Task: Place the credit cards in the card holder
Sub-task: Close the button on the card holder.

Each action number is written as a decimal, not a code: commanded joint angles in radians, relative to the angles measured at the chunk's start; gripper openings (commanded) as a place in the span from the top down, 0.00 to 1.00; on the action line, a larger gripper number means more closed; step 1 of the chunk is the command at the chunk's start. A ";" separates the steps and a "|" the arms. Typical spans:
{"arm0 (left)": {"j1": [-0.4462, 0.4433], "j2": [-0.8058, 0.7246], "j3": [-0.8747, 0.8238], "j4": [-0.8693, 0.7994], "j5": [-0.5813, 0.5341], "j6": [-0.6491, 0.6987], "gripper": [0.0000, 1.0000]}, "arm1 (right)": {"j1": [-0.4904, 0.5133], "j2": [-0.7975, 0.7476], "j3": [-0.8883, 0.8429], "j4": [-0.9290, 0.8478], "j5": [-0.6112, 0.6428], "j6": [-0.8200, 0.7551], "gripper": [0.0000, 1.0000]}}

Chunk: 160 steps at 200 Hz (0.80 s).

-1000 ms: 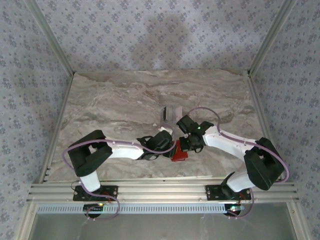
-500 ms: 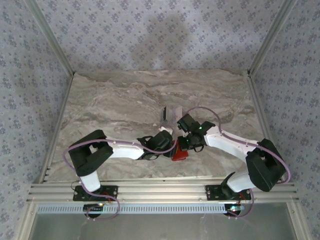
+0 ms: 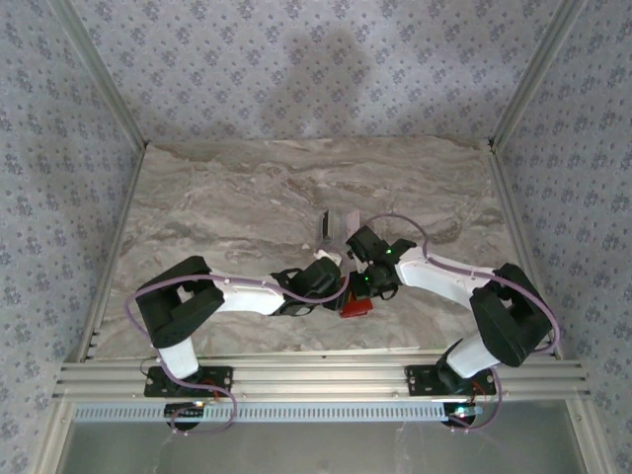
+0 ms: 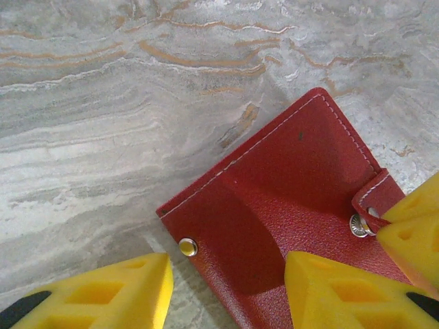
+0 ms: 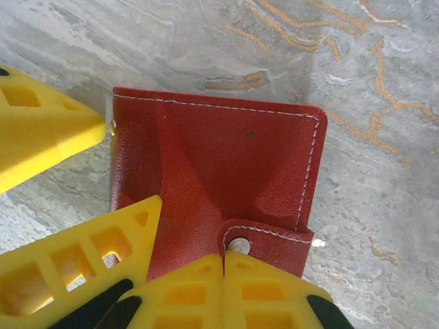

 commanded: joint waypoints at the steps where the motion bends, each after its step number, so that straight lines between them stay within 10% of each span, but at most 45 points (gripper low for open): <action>1: 0.002 0.056 -0.008 -0.032 0.021 -0.002 0.51 | -0.004 0.014 0.016 0.008 -0.036 -0.016 1.00; 160: 0.003 0.050 -0.005 -0.032 0.019 0.003 0.51 | -0.012 0.101 0.038 -0.026 -0.038 0.005 1.00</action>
